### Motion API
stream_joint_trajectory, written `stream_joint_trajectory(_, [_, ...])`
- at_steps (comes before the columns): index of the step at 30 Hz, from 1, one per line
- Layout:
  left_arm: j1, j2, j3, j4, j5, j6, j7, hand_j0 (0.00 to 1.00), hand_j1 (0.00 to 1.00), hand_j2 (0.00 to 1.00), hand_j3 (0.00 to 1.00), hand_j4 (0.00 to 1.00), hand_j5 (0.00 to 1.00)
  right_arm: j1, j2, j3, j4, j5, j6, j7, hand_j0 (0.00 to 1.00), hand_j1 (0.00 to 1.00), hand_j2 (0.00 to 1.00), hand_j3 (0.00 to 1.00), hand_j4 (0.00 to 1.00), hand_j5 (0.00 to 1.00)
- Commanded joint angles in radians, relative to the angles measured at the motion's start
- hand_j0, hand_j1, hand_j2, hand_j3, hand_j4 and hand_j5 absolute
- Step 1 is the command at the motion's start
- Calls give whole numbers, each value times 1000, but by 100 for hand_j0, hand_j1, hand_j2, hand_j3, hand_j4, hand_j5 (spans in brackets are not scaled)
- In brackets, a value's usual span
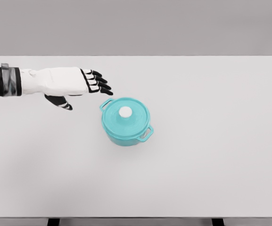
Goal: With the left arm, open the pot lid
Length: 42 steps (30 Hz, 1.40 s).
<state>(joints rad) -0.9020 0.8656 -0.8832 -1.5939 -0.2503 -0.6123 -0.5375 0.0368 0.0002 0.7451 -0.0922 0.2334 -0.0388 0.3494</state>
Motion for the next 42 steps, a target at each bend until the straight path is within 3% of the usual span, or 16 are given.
stream_joint_trajectory(1, [-5, 0, -83, -18, 68, 1, -1, 100, 100, 100, 100, 100, 100, 0, 0, 0, 0, 0, 0, 0, 100, 100, 100, 100, 100, 100])
stream_joint_trajectory(2, [-15, -2, -95, -20, 78, 1, -2, 100, 100, 100, 100, 100, 100, 0, 0, 0, 0, 0, 0, 0, 100, 100, 100, 100, 100, 100])
stream_joint_trajectory(4, [-101, -39, -184, -17, 80, 1, -2, 100, 100, 100, 100, 100, 100, 0, 0, 0, 0, 0, 0, 0, 100, 100, 100, 100, 100, 100])
stream_joint_trajectory(8, [-149, -128, -204, 5, 72, 1, -9, 100, 100, 100, 100, 100, 100, 0, 0, 0, 0, 0, 0, 0, 100, 100, 100, 100, 100, 100])
stream_joint_trajectory(10, [-159, -183, -241, 26, -20, 1, -13, 100, 100, 100, 100, 100, 100, 0, 0, 0, 0, 0, 0, 0, 100, 100, 100, 100, 100, 100])
stream_joint_trajectory(17, [-173, -247, -250, 49, -58, 1, -13, 100, 100, 100, 100, 100, 100, 0, 0, 0, 0, 0, 0, 0, 100, 100, 100, 100, 100, 100])
stream_joint_trajectory(21, [-173, -252, -273, 80, -122, 1, -13, 92, 92, 92, 92, 92, 92, 0, 0, 0, 0, 0, 0, 0, 100, 100, 100, 100, 100, 100])
stream_joint_trajectory(30, [-169, -280, -273, 140, -121, 1, -42, 84, 84, 84, 84, 84, 84, 0, 0, 0, 0, 0, 0, 0, 100, 100, 100, 100, 100, 100])
stream_joint_trajectory(38, [-173, -278, -272, 140, -113, 1, -47, 76, 76, 76, 76, 76, 76, 0, 0, 0, 0, 0, 0, 0, 100, 100, 100, 100, 100, 100])
stream_joint_trajectory(42, [-173, -273, -269, 140, -112, 1, -47, 63, 63, 63, 63, 63, 63, 0, 0, 0, 0, 0, 0, 0, 100, 100, 100, 100, 100, 100])
